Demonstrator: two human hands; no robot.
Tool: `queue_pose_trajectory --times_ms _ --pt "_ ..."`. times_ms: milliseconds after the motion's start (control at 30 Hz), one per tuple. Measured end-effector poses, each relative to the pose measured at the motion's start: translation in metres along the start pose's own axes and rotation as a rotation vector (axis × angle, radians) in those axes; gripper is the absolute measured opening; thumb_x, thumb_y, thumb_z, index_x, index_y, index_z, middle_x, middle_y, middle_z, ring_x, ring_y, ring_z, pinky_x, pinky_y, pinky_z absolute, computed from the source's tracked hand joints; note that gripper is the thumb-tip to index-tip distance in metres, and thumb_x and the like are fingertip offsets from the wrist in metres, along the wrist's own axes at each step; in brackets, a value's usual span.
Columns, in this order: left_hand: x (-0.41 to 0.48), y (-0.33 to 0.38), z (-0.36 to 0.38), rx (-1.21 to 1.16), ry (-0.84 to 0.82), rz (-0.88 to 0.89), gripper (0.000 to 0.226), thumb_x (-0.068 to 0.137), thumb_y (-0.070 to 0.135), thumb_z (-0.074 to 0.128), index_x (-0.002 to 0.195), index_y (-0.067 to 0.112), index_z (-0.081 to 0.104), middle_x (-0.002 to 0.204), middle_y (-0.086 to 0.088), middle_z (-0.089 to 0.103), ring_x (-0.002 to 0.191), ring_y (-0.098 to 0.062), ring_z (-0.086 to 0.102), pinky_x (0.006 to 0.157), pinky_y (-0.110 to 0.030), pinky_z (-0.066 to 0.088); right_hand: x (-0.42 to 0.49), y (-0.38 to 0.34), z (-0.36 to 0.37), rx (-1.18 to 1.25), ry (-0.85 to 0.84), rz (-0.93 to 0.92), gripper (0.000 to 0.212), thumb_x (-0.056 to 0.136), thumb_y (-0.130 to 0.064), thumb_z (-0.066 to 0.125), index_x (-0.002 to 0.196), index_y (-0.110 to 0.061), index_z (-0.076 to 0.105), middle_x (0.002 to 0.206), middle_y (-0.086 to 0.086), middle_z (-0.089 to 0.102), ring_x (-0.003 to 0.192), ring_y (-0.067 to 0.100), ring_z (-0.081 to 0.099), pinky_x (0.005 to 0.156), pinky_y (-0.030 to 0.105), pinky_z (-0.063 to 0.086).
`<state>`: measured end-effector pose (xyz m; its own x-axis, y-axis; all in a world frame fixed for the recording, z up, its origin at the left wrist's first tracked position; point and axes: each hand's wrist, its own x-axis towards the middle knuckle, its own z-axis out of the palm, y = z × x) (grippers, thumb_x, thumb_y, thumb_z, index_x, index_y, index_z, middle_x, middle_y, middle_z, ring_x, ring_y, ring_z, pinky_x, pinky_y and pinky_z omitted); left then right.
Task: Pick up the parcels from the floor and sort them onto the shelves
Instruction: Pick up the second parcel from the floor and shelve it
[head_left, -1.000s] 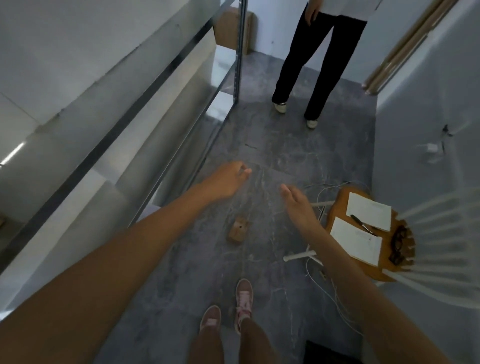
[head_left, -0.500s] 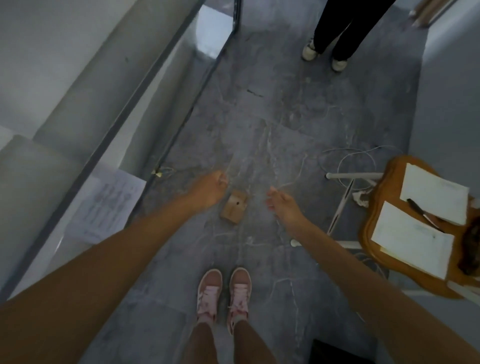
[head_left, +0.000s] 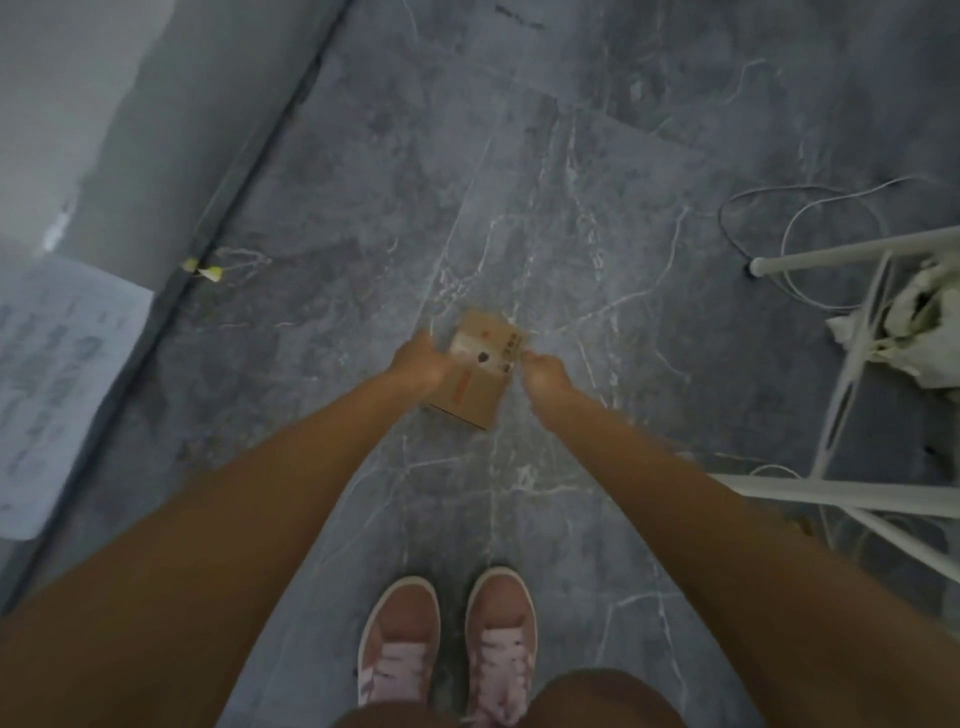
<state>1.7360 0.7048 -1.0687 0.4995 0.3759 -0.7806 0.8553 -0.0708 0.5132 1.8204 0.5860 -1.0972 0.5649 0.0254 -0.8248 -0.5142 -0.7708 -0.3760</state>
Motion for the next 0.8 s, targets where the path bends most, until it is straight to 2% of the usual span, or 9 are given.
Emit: queue_pose_trajectory --times_ms 67,133,300,433,500,600,667,733,800 --pt "0.018 -0.012 0.014 -0.022 -0.029 -0.077 0.056 0.093 0.033 0.052 0.140 0.008 0.036 0.138 -0.014 0.049 0.121 -0.032 0.051 0.099 -0.037 0.043 0.015 0.009 0.017 0.059 -0.042 0.067 0.054 0.098 -0.040 0.034 0.136 -0.003 0.042 0.121 0.017 0.052 0.109 0.032 0.051 0.094 0.038 0.043" --pt "0.026 -0.017 0.025 -0.105 -0.035 -0.133 0.041 0.097 0.022 0.044 0.131 0.001 0.047 0.131 -0.019 0.054 0.117 -0.034 0.054 0.100 -0.040 0.044 0.019 0.012 0.031 0.118 -0.067 0.088 0.050 0.098 -0.037 0.034 0.137 -0.007 0.042 0.135 0.017 0.050 0.121 0.035 0.049 0.104 0.048 0.040" --pt "-0.008 0.000 0.022 -0.192 0.040 -0.090 0.033 0.091 0.017 0.051 0.122 0.007 0.056 0.119 -0.013 0.062 0.108 -0.030 0.059 0.084 -0.030 0.046 -0.016 -0.002 0.018 0.127 0.017 -0.020 0.039 0.098 -0.032 0.036 0.129 -0.011 0.046 0.129 0.014 0.055 0.116 0.033 0.053 0.098 0.045 0.045" --pt "-0.074 0.043 0.001 -0.341 0.104 -0.062 0.028 0.087 -0.001 0.047 0.109 0.003 0.064 0.110 -0.018 0.065 0.106 -0.035 0.061 0.092 -0.040 0.050 -0.081 -0.036 -0.022 0.107 0.115 -0.217 0.035 0.097 -0.023 0.037 0.127 -0.009 0.051 0.123 0.017 0.060 0.110 0.032 0.057 0.094 0.041 0.048" --pt "-0.112 0.073 -0.019 -0.371 0.125 -0.040 0.027 0.087 -0.002 0.046 0.106 0.002 0.065 0.103 -0.016 0.066 0.105 -0.035 0.062 0.092 -0.041 0.050 -0.126 -0.059 -0.047 0.110 0.149 -0.299 0.035 0.097 -0.022 0.039 0.128 -0.009 0.051 0.120 0.018 0.061 0.107 0.032 0.059 0.092 0.043 0.049" --pt "-0.175 0.123 -0.062 -0.386 0.166 0.026 0.033 0.090 0.001 0.042 0.111 0.005 0.066 0.110 -0.018 0.067 0.104 -0.034 0.063 0.093 -0.044 0.051 -0.201 -0.098 -0.089 0.173 0.181 -0.346 0.035 0.097 -0.023 0.041 0.129 -0.013 0.050 0.117 0.018 0.063 0.104 0.030 0.061 0.089 0.043 0.052" --pt "-0.220 0.161 -0.098 -0.433 0.202 0.060 0.037 0.090 -0.001 0.039 0.116 0.006 0.064 0.115 -0.015 0.066 0.107 -0.033 0.061 0.092 -0.036 0.052 -0.257 -0.126 -0.116 0.251 0.175 -0.379 0.034 0.097 -0.024 0.043 0.128 -0.014 0.051 0.115 0.016 0.064 0.100 0.027 0.062 0.085 0.038 0.053" --pt "-0.270 0.200 -0.138 -0.472 0.261 0.114 0.033 0.090 0.000 0.043 0.116 0.003 0.063 0.114 -0.012 0.064 0.110 -0.032 0.059 0.080 -0.020 0.051 -0.316 -0.155 -0.143 0.325 0.167 -0.426 0.034 0.097 -0.024 0.044 0.129 -0.016 0.052 0.112 0.013 0.065 0.092 0.021 0.062 0.077 0.032 0.052" --pt "-0.320 0.236 -0.178 -0.448 0.307 0.201 0.027 0.092 0.005 0.048 0.113 0.001 0.064 0.114 -0.017 0.065 0.108 -0.030 0.059 0.080 -0.024 0.047 -0.374 -0.184 -0.170 0.365 0.154 -0.486 0.036 0.097 -0.026 0.044 0.131 -0.017 0.052 0.109 0.010 0.066 0.087 0.016 0.062 0.073 0.028 0.052"
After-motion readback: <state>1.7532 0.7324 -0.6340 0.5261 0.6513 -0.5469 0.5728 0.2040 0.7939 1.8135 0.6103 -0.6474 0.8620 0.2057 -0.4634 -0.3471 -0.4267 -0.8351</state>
